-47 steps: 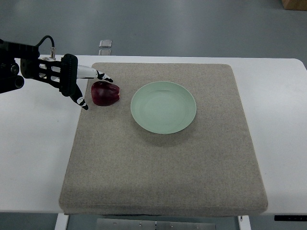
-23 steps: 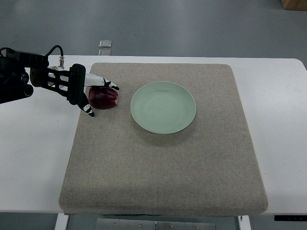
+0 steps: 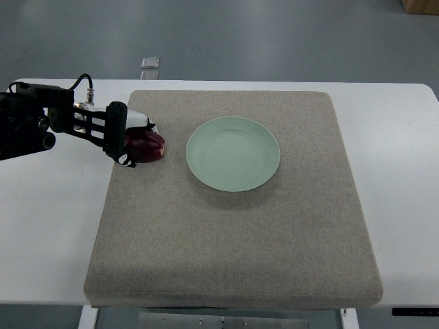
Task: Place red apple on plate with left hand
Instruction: 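Lower the left hand around the red apple and close the fingers, then lift the apple with the left hand and carry it onto the green plate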
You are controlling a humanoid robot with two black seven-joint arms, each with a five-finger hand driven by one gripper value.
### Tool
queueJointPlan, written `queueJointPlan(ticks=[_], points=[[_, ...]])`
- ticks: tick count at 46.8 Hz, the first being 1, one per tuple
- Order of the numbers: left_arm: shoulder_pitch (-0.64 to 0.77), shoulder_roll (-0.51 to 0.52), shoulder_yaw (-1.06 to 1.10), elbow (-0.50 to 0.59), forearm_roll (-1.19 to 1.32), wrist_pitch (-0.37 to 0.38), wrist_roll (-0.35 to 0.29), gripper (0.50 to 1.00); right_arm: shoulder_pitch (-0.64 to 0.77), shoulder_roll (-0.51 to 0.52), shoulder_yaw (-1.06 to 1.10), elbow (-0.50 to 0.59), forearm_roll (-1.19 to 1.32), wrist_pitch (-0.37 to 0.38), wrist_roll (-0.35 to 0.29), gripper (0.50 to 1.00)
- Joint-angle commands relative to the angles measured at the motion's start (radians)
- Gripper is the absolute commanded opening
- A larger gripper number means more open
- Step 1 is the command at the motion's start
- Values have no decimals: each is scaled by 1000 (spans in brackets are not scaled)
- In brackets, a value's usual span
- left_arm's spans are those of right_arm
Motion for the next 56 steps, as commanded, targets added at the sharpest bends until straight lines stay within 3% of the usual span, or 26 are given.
queueJointPlan(ticks=[1, 7, 34, 56], points=[[4, 1, 1, -2, 4, 4, 0, 531, 0, 0, 0, 0, 0, 0, 0, 930], [-6, 2, -2, -7, 4, 22, 0, 500, 0, 0, 0, 0, 0, 0, 0, 930], [-178, -2, -10, -44, 3, 28, -3, 500, 0, 0, 0, 0, 2, 0, 0, 930], [-180, -241, -10, -15, -8, 44, -6, 500, 0, 0, 0, 0, 0, 0, 0, 930]])
